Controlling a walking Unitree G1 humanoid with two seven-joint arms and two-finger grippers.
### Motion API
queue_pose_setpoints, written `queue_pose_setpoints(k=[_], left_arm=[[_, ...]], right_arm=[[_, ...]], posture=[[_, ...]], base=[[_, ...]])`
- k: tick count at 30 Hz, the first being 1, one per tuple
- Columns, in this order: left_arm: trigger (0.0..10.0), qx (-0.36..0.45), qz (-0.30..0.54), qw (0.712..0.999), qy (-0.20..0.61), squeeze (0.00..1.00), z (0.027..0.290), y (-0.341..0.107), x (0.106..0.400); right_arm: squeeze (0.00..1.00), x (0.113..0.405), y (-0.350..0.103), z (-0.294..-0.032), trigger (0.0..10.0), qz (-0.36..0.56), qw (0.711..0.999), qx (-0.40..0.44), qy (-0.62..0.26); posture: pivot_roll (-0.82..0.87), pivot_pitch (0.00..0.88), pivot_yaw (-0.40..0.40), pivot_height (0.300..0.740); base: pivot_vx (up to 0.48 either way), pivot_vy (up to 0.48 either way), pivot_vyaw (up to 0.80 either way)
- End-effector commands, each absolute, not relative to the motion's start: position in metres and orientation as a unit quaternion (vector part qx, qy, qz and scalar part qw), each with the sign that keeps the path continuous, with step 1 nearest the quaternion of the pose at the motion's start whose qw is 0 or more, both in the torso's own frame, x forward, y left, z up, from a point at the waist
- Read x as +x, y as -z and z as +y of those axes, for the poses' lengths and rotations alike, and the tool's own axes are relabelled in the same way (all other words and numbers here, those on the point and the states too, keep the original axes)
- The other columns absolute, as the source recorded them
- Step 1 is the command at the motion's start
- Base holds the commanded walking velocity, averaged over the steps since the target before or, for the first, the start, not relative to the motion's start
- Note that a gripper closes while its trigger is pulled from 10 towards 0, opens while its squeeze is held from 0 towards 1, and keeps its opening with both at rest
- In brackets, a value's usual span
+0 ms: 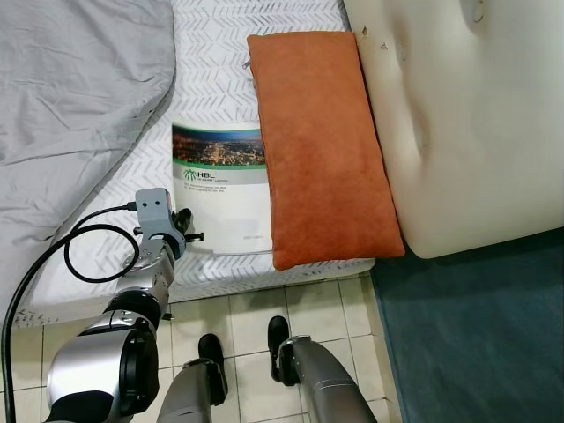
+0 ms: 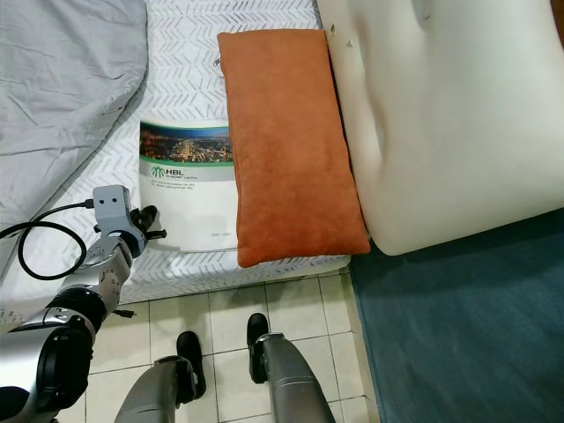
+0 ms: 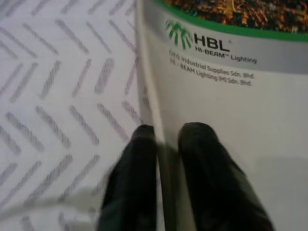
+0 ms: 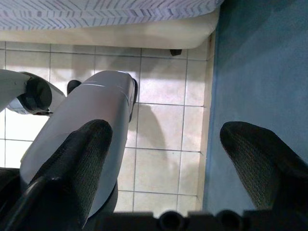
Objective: Clean up the room
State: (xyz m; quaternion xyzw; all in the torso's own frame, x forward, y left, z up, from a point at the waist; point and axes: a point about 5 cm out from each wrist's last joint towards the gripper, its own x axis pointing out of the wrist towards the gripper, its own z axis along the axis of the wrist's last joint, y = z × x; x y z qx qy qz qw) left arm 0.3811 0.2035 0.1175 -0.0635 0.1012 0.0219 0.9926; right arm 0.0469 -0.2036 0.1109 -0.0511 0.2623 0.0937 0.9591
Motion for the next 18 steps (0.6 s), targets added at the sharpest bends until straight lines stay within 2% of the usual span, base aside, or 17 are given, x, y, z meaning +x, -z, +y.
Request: queue_pose_setpoints(k=[1, 9, 16, 18], left_arm=[[10.0, -0.072, 0.138, 0.988, -0.019, 1.00, 0.198, -0.098, 0.373], [10.0, -0.077, 0.136, 0.987, -0.024, 1.00, 0.199, -0.097, 0.372], [10.0, -0.070, 0.132, 0.988, -0.037, 1.00, 0.216, -0.097, 0.368], [10.0, -0.056, 0.152, 0.986, -0.037, 1.00, 0.221, -0.083, 0.359]], right_arm=[[0.00, 0.038, -0.106, -0.203, 10.0, 0.287, 0.952, -0.049, -0.089], [0.00, 0.042, -0.103, -0.204, 10.0, 0.284, 0.954, -0.051, -0.088], [0.00, 0.056, -0.096, -0.204, 10.0, 0.269, 0.958, -0.050, -0.091], [0.00, 0.064, -0.087, -0.203, 10.0, 0.265, 0.959, -0.047, -0.092]], posture=[[-0.48, 0.569, -0.127, 0.732], [-0.46, 0.557, -0.124, 0.732], [-0.41, 0.524, -0.103, 0.732], [-0.37, 0.488, -0.086, 0.732]], base=[[0.000, 0.000, 0.00], [0.000, 0.000, 0.00], [0.000, 0.000, 0.00], [0.000, 0.000, 0.00]])
